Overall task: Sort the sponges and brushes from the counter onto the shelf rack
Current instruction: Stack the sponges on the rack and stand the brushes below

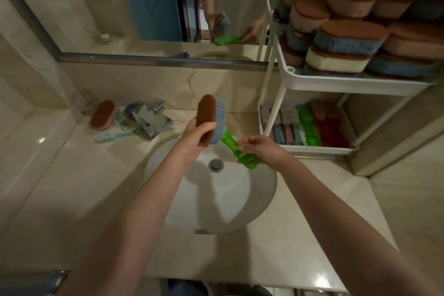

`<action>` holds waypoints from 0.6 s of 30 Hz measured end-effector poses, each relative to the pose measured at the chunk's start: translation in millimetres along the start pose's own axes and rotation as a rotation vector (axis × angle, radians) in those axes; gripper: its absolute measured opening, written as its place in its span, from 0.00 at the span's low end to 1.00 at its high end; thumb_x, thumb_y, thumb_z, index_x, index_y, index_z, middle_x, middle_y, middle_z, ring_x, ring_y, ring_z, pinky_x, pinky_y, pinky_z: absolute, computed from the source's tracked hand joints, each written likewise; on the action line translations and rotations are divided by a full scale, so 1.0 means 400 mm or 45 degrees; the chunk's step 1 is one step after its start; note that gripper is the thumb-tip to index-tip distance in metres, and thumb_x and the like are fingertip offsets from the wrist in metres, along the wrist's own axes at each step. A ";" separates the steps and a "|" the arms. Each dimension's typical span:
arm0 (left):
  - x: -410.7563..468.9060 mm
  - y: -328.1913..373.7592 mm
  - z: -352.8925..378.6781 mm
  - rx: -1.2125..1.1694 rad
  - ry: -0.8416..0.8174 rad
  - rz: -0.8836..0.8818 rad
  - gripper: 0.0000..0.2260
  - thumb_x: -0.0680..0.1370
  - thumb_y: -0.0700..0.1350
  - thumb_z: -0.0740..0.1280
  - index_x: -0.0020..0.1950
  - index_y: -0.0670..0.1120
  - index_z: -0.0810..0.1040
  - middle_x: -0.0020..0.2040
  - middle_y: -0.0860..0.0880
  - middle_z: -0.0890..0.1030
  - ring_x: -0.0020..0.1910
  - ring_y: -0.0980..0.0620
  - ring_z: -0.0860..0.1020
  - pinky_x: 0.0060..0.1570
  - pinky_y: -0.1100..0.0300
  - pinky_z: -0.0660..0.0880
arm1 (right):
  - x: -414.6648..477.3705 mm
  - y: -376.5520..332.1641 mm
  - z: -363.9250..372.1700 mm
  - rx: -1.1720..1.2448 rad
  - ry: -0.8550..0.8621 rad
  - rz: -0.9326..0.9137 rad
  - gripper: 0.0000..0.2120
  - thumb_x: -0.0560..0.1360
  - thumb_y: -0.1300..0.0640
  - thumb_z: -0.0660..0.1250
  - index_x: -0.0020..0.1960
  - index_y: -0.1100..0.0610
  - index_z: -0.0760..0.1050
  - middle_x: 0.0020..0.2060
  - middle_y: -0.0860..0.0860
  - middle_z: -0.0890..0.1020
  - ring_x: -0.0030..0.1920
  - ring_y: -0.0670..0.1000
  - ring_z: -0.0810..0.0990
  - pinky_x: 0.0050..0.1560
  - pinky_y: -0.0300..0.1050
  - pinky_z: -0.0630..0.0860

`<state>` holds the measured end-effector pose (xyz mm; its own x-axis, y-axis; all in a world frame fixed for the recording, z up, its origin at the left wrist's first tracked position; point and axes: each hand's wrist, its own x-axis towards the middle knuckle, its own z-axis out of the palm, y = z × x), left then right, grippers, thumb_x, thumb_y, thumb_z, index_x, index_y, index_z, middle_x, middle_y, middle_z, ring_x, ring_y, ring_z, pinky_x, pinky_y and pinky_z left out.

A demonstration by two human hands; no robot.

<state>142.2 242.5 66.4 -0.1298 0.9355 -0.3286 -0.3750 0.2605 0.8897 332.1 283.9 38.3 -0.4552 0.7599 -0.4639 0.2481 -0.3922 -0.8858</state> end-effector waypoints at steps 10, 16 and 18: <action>-0.013 -0.079 0.098 0.272 -0.145 -0.137 0.23 0.74 0.39 0.68 0.67 0.49 0.67 0.53 0.49 0.77 0.53 0.50 0.76 0.49 0.56 0.72 | -0.050 0.081 -0.128 -0.419 0.139 0.012 0.11 0.67 0.72 0.73 0.37 0.57 0.76 0.28 0.49 0.76 0.29 0.43 0.73 0.33 0.33 0.71; -0.021 -0.131 0.203 0.547 -0.450 -0.347 0.32 0.63 0.43 0.72 0.65 0.53 0.67 0.52 0.53 0.76 0.52 0.54 0.74 0.47 0.61 0.72 | -0.118 0.190 -0.265 -0.308 0.211 0.189 0.12 0.70 0.73 0.68 0.37 0.57 0.75 0.18 0.45 0.72 0.19 0.44 0.67 0.21 0.33 0.61; -0.018 -0.144 0.250 0.627 -0.517 -0.388 0.31 0.65 0.42 0.73 0.66 0.52 0.67 0.53 0.51 0.75 0.55 0.52 0.73 0.48 0.61 0.72 | -0.143 0.217 -0.302 -0.249 0.258 0.227 0.11 0.70 0.74 0.67 0.38 0.59 0.75 0.17 0.45 0.72 0.17 0.42 0.67 0.20 0.31 0.60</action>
<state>256.6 244.6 49.1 0.3039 0.7936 -0.5272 0.1312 0.5132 0.8482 483.1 269.0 -10.7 -0.2155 0.7835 -0.5828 0.4772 -0.4362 -0.7629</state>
